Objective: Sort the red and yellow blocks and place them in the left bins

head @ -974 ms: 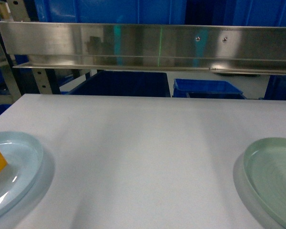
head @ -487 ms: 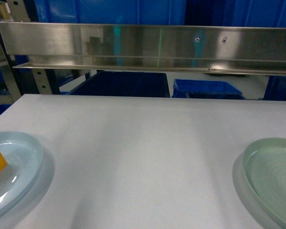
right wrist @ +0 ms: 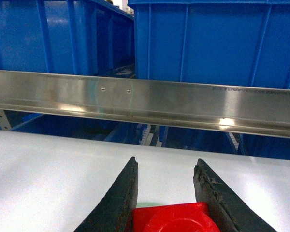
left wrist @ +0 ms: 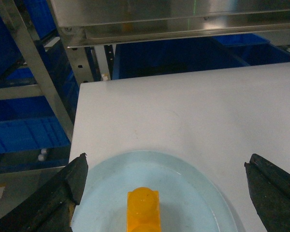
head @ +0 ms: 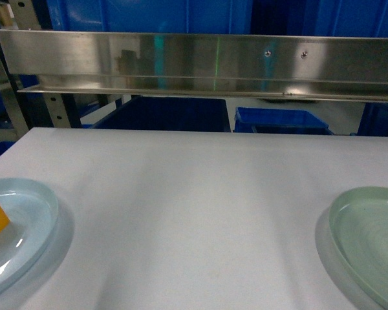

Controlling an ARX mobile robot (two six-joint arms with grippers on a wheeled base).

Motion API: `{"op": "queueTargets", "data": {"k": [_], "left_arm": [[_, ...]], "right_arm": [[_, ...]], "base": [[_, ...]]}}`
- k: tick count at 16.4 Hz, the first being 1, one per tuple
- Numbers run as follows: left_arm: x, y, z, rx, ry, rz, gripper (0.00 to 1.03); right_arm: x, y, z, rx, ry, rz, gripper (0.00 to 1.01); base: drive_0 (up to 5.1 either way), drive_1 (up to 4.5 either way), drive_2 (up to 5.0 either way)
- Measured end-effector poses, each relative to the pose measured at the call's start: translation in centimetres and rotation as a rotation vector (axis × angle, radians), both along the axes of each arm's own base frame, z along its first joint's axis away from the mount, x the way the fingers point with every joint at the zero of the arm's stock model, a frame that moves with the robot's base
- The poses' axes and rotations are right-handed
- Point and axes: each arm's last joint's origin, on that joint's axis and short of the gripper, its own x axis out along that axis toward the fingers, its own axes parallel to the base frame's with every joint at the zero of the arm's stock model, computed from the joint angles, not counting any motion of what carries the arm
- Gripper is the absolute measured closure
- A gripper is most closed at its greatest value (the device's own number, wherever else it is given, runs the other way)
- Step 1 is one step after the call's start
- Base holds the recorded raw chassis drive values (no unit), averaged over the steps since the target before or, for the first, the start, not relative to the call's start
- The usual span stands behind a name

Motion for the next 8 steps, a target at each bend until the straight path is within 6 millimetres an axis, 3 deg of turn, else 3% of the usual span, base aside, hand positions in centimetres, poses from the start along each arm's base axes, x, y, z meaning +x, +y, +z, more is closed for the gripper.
{"op": "queueTargets", "data": {"k": [8], "left_arm": [[0.0, 0.0, 0.0, 0.0, 0.0, 0.0, 0.05]], "right_arm": [[0.03, -0.09, -0.81, 0.0, -0.018, 0.005, 0.72]], "base": [[0.0, 0.0, 0.0]]}}
